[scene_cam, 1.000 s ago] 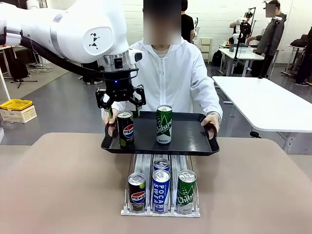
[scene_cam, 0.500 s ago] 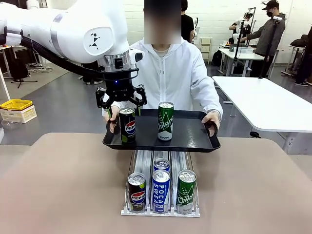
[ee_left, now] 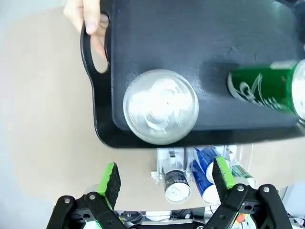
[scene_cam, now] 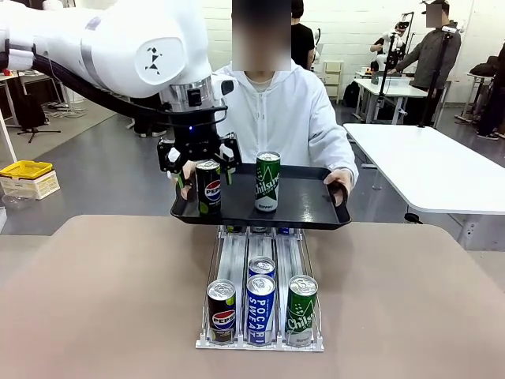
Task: Retrieve and hand over the desired beverage to the person.
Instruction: Place the picked can on the Handle tray extended by the person.
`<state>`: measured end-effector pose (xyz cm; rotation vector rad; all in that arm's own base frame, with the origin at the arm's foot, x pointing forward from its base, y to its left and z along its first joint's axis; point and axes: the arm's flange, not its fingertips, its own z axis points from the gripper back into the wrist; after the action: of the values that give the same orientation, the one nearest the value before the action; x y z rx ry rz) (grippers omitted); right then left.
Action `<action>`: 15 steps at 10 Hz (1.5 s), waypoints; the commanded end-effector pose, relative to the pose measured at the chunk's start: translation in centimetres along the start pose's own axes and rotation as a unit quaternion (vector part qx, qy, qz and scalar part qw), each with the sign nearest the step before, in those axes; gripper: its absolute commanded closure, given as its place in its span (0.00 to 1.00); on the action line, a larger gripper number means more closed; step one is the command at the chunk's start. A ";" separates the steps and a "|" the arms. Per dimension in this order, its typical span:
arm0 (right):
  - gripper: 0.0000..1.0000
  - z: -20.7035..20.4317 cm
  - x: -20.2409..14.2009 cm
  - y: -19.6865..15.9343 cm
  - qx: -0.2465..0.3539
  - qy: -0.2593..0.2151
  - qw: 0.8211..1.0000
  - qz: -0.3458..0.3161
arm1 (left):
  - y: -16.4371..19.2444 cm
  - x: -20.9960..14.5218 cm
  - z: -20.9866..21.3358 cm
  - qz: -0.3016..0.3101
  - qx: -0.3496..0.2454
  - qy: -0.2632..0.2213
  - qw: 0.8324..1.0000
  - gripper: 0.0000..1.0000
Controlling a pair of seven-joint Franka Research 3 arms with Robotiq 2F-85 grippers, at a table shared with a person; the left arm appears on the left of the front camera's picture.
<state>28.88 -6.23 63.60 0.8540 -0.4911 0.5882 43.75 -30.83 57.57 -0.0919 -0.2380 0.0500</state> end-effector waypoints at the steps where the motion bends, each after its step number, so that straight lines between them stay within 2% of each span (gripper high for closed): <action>1: 0.00 0.0 0.2 -0.1 0.016 -0.012 1.000 0.007 | -0.3 -2.7 3.9 -0.034 -0.017 0.000 0.999 0.00; 2: 0.00 0.0 0.2 -0.1 0.016 -0.012 1.000 0.007 | -0.5 -5.0 6.0 -0.057 -0.014 -0.004 0.998 0.00; 4: 0.00 0.0 0.2 -0.1 0.016 -0.012 1.000 0.007 | 0.1 -9.1 7.6 -0.106 -0.008 -0.002 0.994 0.00; 6: 0.00 0.0 0.2 -0.1 0.016 -0.012 1.000 0.007 | 1.3 -12.4 7.7 -0.151 -0.022 0.040 0.988 0.00; 8: 0.00 0.0 0.2 -0.1 0.016 -0.012 1.000 0.007 | 2.9 -14.9 8.0 -0.169 -0.050 0.063 0.982 0.00; 11: 0.00 0.0 0.2 -0.1 0.016 -0.012 1.000 0.007 | 4.7 -15.1 8.2 -0.145 -0.065 0.071 0.985 0.00; 12: 0.00 0.0 0.2 -0.1 0.016 -0.012 1.000 0.007 | 2.9 -15.3 8.0 -0.157 -0.048 0.063 0.984 0.00; 15: 0.00 0.0 0.2 -0.1 0.016 -0.012 1.000 0.007 | 2.9 -15.3 8.0 -0.157 -0.048 0.063 0.984 0.00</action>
<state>28.90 -6.22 63.58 0.8538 -0.4905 0.5882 26.56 -28.07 61.29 -0.1485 -0.1197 -0.2747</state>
